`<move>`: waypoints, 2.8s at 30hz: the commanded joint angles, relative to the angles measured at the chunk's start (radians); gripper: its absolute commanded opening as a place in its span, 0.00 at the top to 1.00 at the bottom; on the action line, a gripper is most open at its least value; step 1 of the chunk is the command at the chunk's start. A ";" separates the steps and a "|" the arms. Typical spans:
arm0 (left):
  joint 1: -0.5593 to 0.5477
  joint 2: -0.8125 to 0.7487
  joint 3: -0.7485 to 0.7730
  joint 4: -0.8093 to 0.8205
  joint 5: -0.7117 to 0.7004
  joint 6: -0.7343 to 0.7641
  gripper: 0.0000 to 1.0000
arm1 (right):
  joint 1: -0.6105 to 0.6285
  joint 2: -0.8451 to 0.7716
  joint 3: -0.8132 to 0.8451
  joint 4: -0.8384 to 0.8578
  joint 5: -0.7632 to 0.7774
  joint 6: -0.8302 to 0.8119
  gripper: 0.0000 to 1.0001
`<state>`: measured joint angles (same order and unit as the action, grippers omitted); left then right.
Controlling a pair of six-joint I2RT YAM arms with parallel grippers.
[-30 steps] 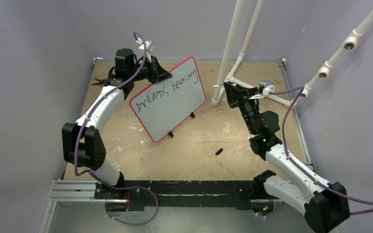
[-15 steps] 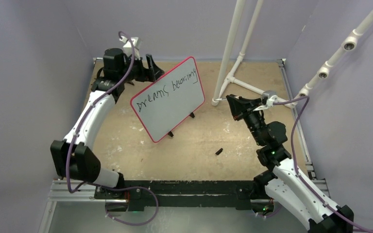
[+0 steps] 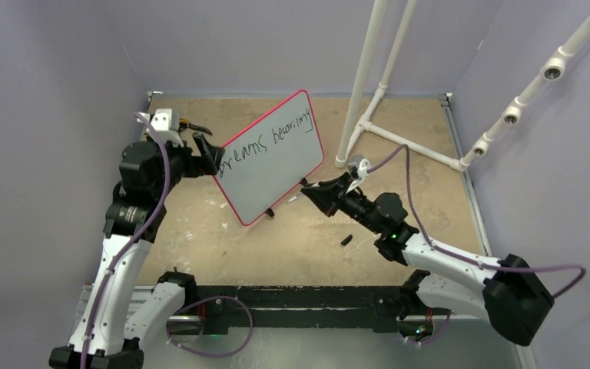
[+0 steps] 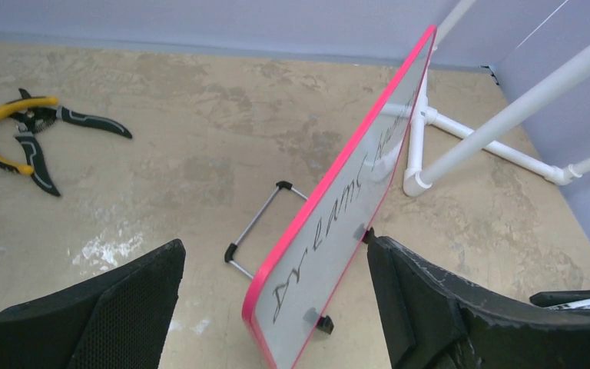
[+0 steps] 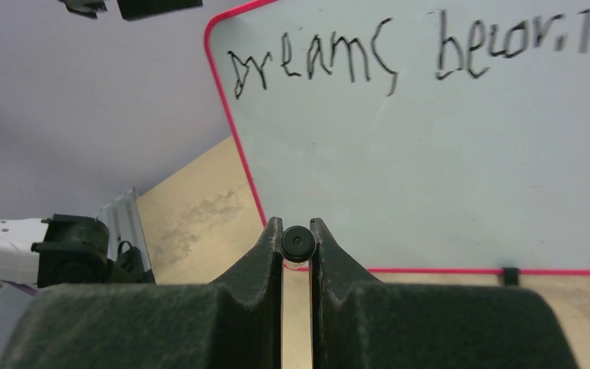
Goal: Write a sentence on the whiteboard
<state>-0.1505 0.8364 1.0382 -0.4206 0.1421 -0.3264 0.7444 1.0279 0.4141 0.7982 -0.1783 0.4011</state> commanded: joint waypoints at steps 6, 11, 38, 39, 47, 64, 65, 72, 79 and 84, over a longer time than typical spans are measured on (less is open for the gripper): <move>0.003 -0.096 -0.125 -0.024 0.085 0.023 0.16 | 0.138 0.327 0.107 0.410 0.076 0.020 1.00; 0.003 -0.092 -0.175 0.008 0.010 0.050 0.19 | 0.186 0.465 0.202 0.480 0.085 0.021 1.00; 0.003 -0.115 -0.304 0.132 0.077 0.120 0.74 | 0.233 0.686 0.343 0.562 0.259 -0.006 1.00; 0.003 -0.116 -0.304 0.132 0.076 0.121 0.75 | 0.234 0.690 0.346 0.562 0.260 -0.008 1.00; 0.003 -0.116 -0.306 0.138 0.090 0.120 0.82 | 0.234 0.720 0.375 0.553 0.271 -0.020 1.00; 0.003 -0.116 -0.308 0.141 0.089 0.125 0.84 | 0.247 0.764 0.394 0.491 0.238 -0.043 1.00; 0.003 -0.115 -0.308 0.141 0.088 0.125 0.84 | 0.248 0.764 0.389 0.490 0.239 -0.044 1.00; 0.003 -0.117 -0.308 0.141 0.087 0.125 0.85 | 0.251 0.751 0.354 0.482 0.283 -0.051 1.00; 0.003 -0.117 -0.308 0.141 0.082 0.126 0.85 | 0.251 0.740 0.341 0.471 0.323 -0.062 1.00; 0.003 -0.117 -0.309 0.142 0.081 0.126 0.85 | 0.251 0.728 0.332 0.479 0.351 -0.064 1.00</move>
<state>-0.1505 0.7242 0.7376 -0.3264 0.2134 -0.2199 0.9989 1.7763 0.7609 1.2919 0.0937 0.3878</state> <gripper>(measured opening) 0.162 0.115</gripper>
